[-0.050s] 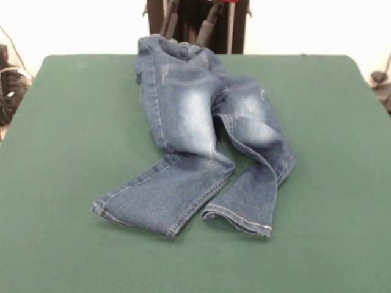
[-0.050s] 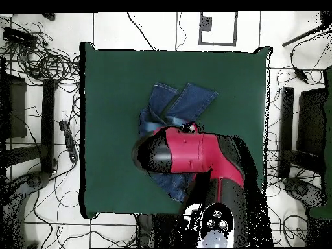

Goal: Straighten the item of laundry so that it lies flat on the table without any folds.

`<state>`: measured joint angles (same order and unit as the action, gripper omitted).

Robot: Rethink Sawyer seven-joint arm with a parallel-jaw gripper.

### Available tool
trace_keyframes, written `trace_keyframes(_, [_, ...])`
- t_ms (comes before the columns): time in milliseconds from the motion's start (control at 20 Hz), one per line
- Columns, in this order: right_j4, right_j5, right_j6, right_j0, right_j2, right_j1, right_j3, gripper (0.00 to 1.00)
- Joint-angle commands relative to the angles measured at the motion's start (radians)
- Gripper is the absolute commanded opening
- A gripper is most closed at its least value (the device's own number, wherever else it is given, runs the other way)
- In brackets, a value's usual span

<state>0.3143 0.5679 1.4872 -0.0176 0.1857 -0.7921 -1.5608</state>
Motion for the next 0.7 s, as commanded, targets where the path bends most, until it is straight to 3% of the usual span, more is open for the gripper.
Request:
trace_keyframes(50, [-0.052, 0.017, 0.155, 0.003, -0.1, 0.11, 0.16, 1.0])
trace_keyframes(400, [-0.135, 0.012, 0.133, -0.022, -0.172, 0.21, 0.3, 1.0])
trace_keyframes(700, [-0.165, -0.061, 0.101, -0.063, -0.241, 0.246, 0.319, 1.0])
